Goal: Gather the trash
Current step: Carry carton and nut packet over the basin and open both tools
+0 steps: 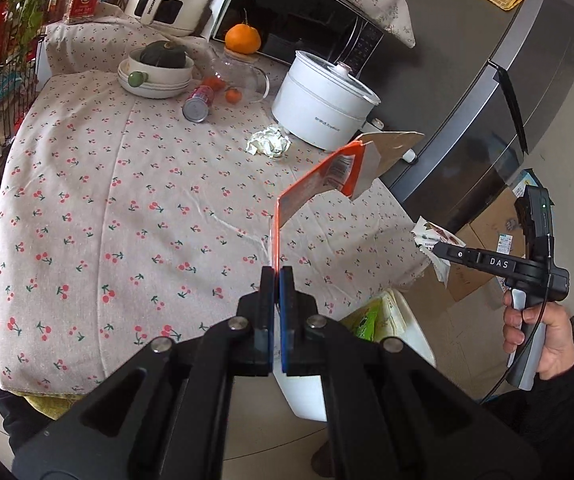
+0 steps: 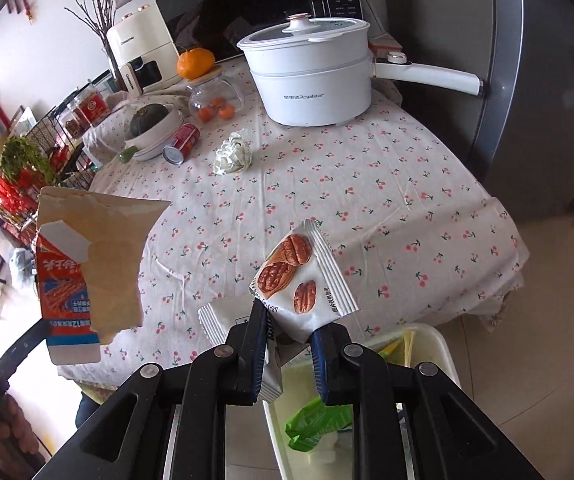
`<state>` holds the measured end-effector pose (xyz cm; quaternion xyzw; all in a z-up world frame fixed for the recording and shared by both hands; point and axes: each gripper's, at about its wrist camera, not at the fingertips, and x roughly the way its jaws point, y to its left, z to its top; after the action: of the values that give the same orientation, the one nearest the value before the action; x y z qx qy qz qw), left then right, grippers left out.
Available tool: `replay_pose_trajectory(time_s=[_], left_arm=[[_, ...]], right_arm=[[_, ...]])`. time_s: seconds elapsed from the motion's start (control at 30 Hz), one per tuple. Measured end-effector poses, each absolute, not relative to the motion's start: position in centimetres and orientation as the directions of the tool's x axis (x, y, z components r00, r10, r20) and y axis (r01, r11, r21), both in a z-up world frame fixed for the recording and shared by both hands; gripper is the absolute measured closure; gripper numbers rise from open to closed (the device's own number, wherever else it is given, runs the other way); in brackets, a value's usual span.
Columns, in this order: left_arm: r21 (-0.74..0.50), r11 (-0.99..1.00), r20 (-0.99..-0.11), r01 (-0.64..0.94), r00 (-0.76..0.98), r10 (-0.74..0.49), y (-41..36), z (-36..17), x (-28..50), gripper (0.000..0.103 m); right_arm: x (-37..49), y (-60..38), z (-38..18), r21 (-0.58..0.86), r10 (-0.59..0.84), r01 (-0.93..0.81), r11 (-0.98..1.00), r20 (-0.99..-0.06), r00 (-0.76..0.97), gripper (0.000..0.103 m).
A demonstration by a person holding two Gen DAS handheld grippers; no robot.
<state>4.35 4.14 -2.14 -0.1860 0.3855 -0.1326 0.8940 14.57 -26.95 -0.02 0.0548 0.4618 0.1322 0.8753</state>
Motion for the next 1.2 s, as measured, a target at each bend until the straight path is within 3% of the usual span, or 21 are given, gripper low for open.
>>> replay_pose_trajectory(time_s=[0.67, 1.1, 1.13, 1.2], left_arm=[[-0.278, 0.886, -0.767, 0.372, 0.470, -0.438, -12.3, -5.1, 3.1, 0.101], [-0.287, 0.884, -0.853, 0.370, 0.322, -0.412, -15.9, -9.2, 4.8, 0.099], [-0.291, 0.885, -0.850, 0.363, 0.326, -0.413, -15.8, -9.2, 4.8, 0.095], [-0.308, 0.882, -0.841, 0.357, 0.332, -0.428, -15.5, -9.0, 4.7, 0.061]], right_arm=[[7.5, -39.3, -1.9, 0.188, 0.159, -0.007, 0.982, -0.810, 0.565, 0.082], [6.8, -40.3, -1.8, 0.173, 0.149, -0.011, 0.985, -0.813, 0.562, 0.081], [6.9, -40.2, -1.9, 0.173, 0.151, -0.013, 0.985, -0.816, 0.559, 0.081], [6.9, -40.1, -2.2, 0.171, 0.153, -0.018, 0.985, -0.822, 0.549, 0.081]])
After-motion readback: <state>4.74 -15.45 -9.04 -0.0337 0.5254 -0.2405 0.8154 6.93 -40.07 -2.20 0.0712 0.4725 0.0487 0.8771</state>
